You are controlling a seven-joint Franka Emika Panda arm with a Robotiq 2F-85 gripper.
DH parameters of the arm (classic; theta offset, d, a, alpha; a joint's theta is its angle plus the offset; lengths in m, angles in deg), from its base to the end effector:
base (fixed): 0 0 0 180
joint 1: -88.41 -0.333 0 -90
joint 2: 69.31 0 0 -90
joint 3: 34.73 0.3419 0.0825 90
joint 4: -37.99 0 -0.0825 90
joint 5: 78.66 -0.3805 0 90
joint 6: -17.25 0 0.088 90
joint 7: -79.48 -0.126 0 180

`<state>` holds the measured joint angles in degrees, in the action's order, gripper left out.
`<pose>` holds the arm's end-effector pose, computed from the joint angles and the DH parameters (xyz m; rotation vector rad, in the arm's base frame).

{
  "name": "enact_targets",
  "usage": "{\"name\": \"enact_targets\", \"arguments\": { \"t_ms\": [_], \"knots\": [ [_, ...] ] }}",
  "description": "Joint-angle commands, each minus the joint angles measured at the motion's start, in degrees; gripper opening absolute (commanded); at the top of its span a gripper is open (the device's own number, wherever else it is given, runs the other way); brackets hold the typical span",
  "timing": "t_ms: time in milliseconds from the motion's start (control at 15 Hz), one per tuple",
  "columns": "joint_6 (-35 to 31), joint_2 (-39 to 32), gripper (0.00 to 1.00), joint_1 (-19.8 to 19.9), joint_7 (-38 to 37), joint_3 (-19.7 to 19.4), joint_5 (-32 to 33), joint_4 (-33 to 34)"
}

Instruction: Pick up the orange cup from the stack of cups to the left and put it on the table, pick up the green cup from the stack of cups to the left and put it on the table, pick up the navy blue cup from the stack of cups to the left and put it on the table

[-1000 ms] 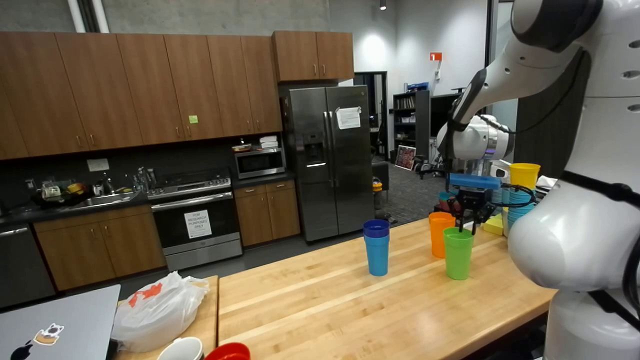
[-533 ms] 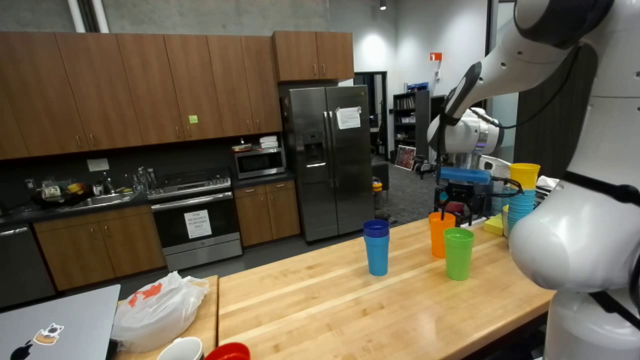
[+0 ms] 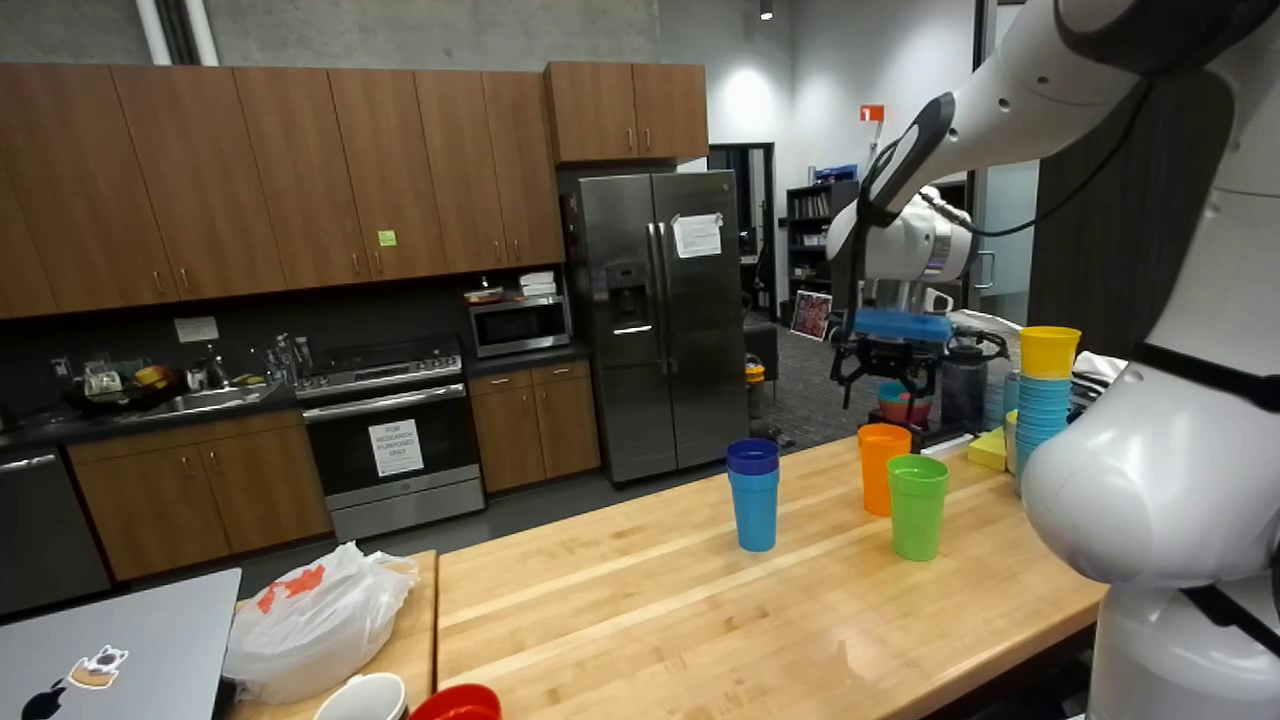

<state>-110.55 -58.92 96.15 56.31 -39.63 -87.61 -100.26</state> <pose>0.4491 -0.0937 0.3899 -2.8113 1.0576 0.0229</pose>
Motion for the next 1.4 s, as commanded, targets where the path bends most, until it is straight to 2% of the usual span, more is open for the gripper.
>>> {"name": "enact_targets", "arguments": {
  "t_ms": [0, 267, 800, 1333],
  "knots": [
    [0.18, -0.87, 1.0, -0.94, 3.63, 0.33, -0.37, 1.33],
    [0.36, -2.97, 1.0, -2.46, 6.45, 1.42, 0.16, 2.68],
    [1.29, -8.24, 1.0, -7.14, 6.46, 6.11, 3.67, 7.32],
    [1.37, -12.68, 0.99, -8.31, 6.33, 6.45, 5.75, 10.37]
  ]
}}
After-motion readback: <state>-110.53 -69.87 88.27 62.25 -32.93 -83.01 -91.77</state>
